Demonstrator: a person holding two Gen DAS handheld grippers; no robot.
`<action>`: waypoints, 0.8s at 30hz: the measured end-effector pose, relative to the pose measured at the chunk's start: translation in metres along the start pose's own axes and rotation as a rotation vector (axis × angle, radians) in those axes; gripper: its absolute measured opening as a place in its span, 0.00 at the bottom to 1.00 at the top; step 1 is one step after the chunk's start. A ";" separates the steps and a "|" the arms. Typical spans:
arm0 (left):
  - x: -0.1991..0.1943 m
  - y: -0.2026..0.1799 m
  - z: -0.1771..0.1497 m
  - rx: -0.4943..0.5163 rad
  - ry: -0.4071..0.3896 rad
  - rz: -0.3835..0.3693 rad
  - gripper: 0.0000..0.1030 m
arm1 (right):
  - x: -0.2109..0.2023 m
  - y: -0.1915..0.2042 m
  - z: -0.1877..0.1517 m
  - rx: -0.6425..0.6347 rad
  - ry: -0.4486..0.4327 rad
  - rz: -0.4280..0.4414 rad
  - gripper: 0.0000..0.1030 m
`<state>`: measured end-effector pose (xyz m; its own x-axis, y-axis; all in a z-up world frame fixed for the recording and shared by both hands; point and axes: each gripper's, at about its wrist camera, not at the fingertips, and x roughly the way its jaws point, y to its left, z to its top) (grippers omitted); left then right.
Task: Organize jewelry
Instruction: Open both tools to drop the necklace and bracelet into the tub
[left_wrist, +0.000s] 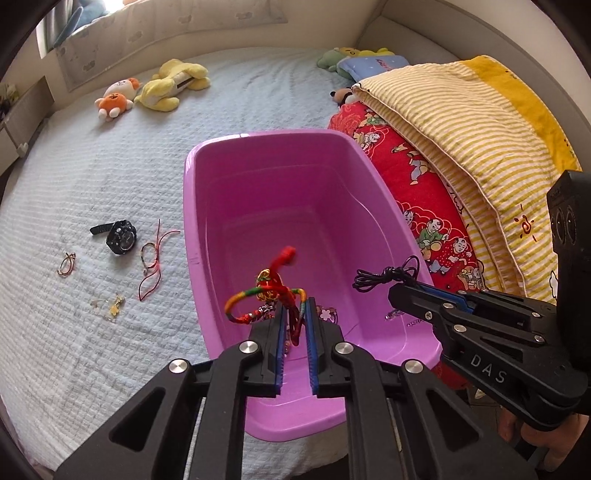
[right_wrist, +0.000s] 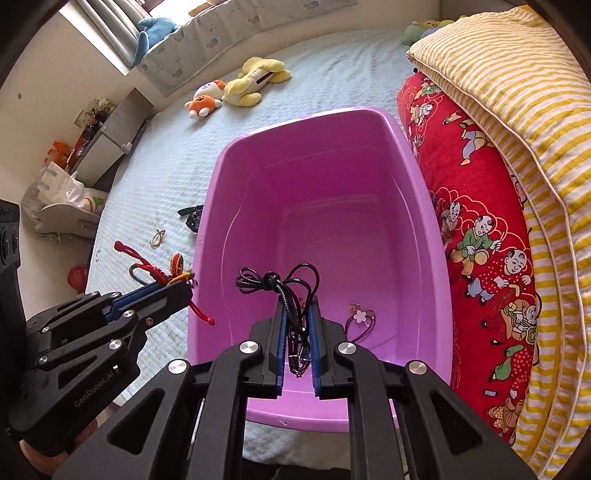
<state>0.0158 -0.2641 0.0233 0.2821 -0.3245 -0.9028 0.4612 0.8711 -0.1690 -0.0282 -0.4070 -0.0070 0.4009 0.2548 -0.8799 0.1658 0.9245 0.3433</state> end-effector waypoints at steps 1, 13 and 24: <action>-0.001 0.000 0.000 0.004 -0.003 0.007 0.29 | 0.001 -0.001 0.002 0.000 0.012 -0.005 0.37; -0.017 0.017 0.002 -0.039 -0.041 0.059 0.67 | -0.007 -0.016 0.009 0.016 0.012 -0.047 0.48; -0.023 0.018 0.000 -0.042 -0.033 0.071 0.67 | -0.006 -0.001 0.007 -0.022 0.039 -0.038 0.48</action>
<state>0.0174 -0.2411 0.0414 0.3406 -0.2727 -0.8998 0.4036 0.9068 -0.1220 -0.0245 -0.4111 -0.0001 0.3589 0.2297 -0.9047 0.1601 0.9397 0.3022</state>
